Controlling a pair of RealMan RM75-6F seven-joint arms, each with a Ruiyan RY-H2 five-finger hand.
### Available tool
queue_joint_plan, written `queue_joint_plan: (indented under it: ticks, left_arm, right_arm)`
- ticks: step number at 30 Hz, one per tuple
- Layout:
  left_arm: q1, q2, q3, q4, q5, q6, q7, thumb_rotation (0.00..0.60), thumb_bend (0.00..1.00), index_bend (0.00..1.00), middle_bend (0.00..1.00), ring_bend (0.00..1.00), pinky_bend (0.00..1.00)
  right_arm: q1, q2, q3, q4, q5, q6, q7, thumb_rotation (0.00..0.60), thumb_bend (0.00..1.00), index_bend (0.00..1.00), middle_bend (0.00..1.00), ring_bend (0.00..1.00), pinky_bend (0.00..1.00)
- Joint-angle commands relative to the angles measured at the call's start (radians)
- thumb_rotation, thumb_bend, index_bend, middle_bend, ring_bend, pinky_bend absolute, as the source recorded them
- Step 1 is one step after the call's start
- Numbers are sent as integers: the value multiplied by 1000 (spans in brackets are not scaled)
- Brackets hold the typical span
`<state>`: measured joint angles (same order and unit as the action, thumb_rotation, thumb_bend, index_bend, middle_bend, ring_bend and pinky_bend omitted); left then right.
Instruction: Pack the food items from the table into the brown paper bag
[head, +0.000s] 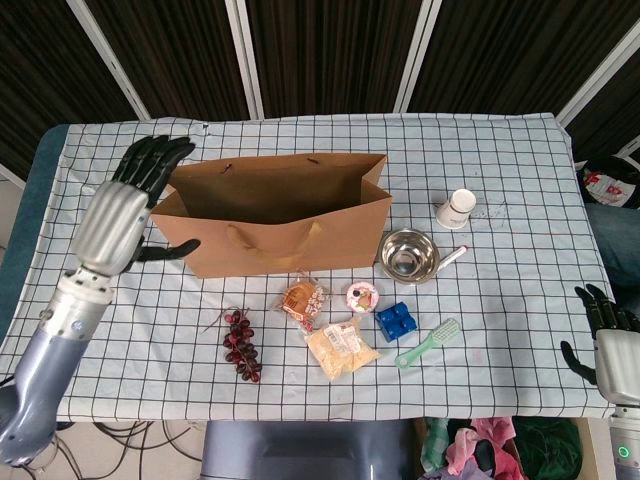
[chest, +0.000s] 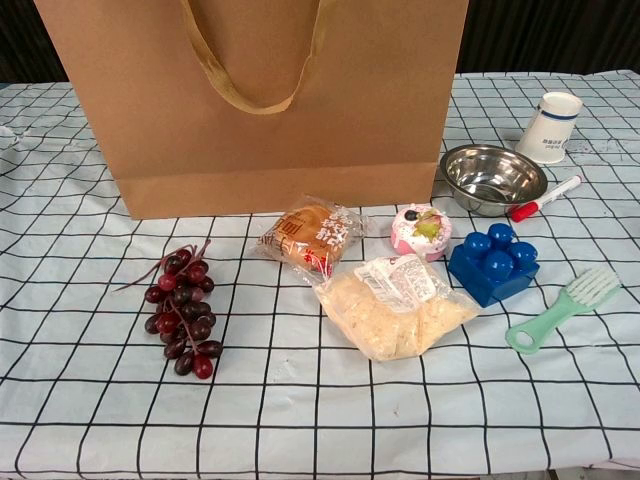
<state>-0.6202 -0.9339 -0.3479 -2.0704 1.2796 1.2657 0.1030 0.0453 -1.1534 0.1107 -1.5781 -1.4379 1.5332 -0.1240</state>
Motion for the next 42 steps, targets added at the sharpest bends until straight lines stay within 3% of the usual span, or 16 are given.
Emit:
queue_joint_plan:
  ticks: [1, 5, 9, 12, 17, 29, 36, 42]
  left_arm:
    - [244, 46, 276, 212, 447, 156, -321, 600, 0, 88, 72, 0, 0]
    - [268, -13, 349, 364, 556, 177, -373, 600, 0, 94, 72, 0, 0]
    - [279, -98, 374, 477, 597, 189, -354, 600, 0, 87, 73, 0, 0]
    - [263, -155, 389, 540, 606, 138, -311, 600, 0, 71, 73, 0, 0]
    - [194, -200, 406, 538, 620, -3, -255, 600, 2, 64, 94, 0, 3]
    - [55, -303, 360, 508, 542, -269, -72, 600, 15, 70, 117, 7, 39]
    - [6, -367, 335, 511, 477, -367, 35, 600, 15, 72, 117, 7, 38]
    - [-13, -426, 337, 541, 460, -388, 90, 600, 15, 93, 127, 7, 40]
  right_arm:
    - [2, -3, -2, -3, -2, -3, -7, 600, 268, 121, 107, 201, 240]
    - [3, -7, -3, -3, 2, -8, -17, 600, 267, 121, 107, 201, 240]
    - [5, -8, -4, -5, 4, -14, -16, 600, 268, 121, 107, 201, 240]
    - [6, -10, -6, -4, 4, -17, -19, 600, 268, 122, 107, 201, 240]
    - [7, -10, -5, -2, 8, -20, -22, 600, 267, 122, 107, 201, 240]
    - [2, -4, 2, 8, 20, -12, -27, 600, 268, 122, 107, 201, 240]
    - [2, -4, 4, 11, 27, -14, -32, 600, 268, 122, 107, 201, 240]
    - [4, -7, 5, 14, 29, -16, -37, 600, 268, 122, 107, 201, 240]
